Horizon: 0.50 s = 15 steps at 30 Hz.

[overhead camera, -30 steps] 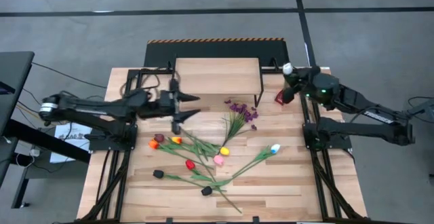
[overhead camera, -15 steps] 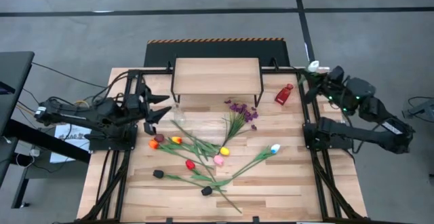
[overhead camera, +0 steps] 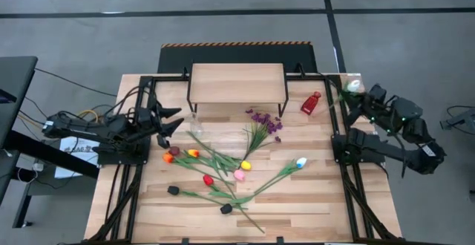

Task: Pick and place flowers into a vace then onto a shelf
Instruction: Put the top white flower into the red vase

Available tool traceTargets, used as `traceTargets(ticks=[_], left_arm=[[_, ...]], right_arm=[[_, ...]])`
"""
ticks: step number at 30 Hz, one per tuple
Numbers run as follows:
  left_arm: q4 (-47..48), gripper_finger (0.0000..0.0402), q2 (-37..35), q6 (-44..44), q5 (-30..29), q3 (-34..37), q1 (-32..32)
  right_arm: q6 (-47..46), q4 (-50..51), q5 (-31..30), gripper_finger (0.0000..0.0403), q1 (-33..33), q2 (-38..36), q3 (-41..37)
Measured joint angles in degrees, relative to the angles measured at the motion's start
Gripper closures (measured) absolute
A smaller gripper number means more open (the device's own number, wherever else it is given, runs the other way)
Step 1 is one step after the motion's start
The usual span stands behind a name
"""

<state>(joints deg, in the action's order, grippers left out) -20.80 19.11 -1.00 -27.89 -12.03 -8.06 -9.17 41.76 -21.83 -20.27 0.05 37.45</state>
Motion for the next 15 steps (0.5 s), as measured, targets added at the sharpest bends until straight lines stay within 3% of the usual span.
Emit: traceTargets(ticks=[4,15], left_arm=[[2.4,0.0214,-1.7,-1.7,-0.7,1.5,-0.9],[1.9,0.0214,-7.7,-4.1,-0.1,7.2,-4.6]], right_arm=[[-1.2,-2.6,0.8,0.0396,0.5,0.6,-2.7],[1.3,-9.9,10.6,0.0396,3.6,0.7,-8.8]])
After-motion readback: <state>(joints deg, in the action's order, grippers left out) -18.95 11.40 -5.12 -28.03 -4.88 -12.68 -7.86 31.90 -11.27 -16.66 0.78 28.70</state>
